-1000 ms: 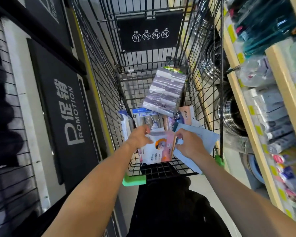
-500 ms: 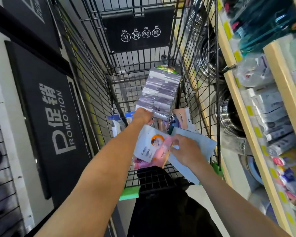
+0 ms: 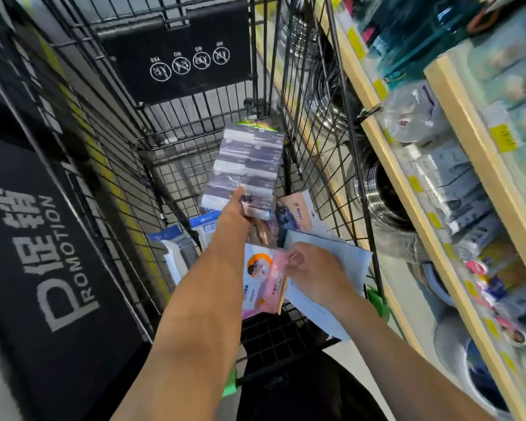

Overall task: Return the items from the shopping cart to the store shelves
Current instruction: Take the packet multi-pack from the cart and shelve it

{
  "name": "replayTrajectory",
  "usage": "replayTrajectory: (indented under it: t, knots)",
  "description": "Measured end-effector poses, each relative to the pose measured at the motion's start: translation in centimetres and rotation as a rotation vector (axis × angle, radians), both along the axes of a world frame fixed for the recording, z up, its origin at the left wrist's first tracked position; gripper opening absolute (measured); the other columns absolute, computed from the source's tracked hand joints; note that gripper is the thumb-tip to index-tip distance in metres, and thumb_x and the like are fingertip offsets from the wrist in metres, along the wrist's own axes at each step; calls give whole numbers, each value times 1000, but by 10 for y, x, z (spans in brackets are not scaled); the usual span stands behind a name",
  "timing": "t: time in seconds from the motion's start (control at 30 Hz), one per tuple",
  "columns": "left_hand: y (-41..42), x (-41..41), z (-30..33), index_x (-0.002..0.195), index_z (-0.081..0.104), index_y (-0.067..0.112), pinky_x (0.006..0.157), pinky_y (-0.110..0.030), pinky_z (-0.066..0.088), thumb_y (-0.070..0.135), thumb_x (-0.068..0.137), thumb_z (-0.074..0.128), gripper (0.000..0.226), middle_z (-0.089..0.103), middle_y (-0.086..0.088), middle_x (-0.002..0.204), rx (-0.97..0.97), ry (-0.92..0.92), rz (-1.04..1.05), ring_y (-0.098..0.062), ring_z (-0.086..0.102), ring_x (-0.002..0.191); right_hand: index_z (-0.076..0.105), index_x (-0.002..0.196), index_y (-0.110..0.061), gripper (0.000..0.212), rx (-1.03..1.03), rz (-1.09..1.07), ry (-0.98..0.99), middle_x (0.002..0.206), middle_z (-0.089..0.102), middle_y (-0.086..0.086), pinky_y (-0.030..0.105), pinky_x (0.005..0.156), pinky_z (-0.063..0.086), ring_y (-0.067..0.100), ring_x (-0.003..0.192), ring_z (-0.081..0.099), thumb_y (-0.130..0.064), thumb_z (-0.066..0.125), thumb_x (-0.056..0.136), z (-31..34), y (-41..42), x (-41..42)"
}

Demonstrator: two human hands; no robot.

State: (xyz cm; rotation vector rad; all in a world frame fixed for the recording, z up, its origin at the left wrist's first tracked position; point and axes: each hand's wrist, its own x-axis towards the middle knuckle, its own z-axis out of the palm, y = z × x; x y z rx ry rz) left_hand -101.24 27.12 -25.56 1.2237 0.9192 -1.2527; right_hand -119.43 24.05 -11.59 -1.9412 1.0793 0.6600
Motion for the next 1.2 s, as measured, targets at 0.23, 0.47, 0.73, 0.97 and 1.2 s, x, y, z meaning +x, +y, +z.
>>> replayTrajectory:
  t: [0.23, 0.47, 0.73, 0.97, 1.2]
  knots:
    - [22, -1, 46, 127, 60, 4, 47, -28, 57, 26, 89, 68, 44, 69, -13, 105, -23, -220, 87, -24, 69, 73, 65, 97, -21, 13, 158, -408, -215, 95, 69, -4, 25, 65, 43, 16, 88, 65, -18, 71, 86, 20, -7, 2]
    - [104, -5, 121, 143, 43, 6, 61, -35, 56, 39, 46, 92, 114, 66, -16, 123, 32, -467, -150, -29, 70, 96, 63, 117, -10, 38, -28, -414, -414, 107, 66, 7, 30, 86, 51, 23, 99, 63, -17, 75, 82, 63, -21, 19]
    - [100, 15, 236, 106, 67, 8, 73, -38, 59, 7, 91, 63, 16, 72, -5, 89, -301, -668, -586, -23, 68, 81, 62, 128, -13, 55, -256, -575, -634, 123, 67, 2, 33, 95, 51, 17, 109, 63, -31, 75, 78, 147, -52, -7]
    - [18, 11, 334, 99, 70, 11, 64, -30, 60, 33, 42, 95, 66, 77, -5, 93, -528, -755, -908, -16, 74, 79, 69, 106, -13, 41, -197, -917, -737, 104, 70, 2, 26, 90, 55, 15, 102, 67, -17, 88, 70, 194, -82, -84]
    - [-100, -77, 378, 138, 39, 27, 98, -35, 50, 57, 84, 67, 68, 63, 12, 127, -638, -1240, -1454, -5, 62, 113, 64, 107, -6, 60, -392, -1242, -763, 104, 69, 15, 42, 83, 58, 27, 94, 67, -18, 94, 56, 229, -102, -198]
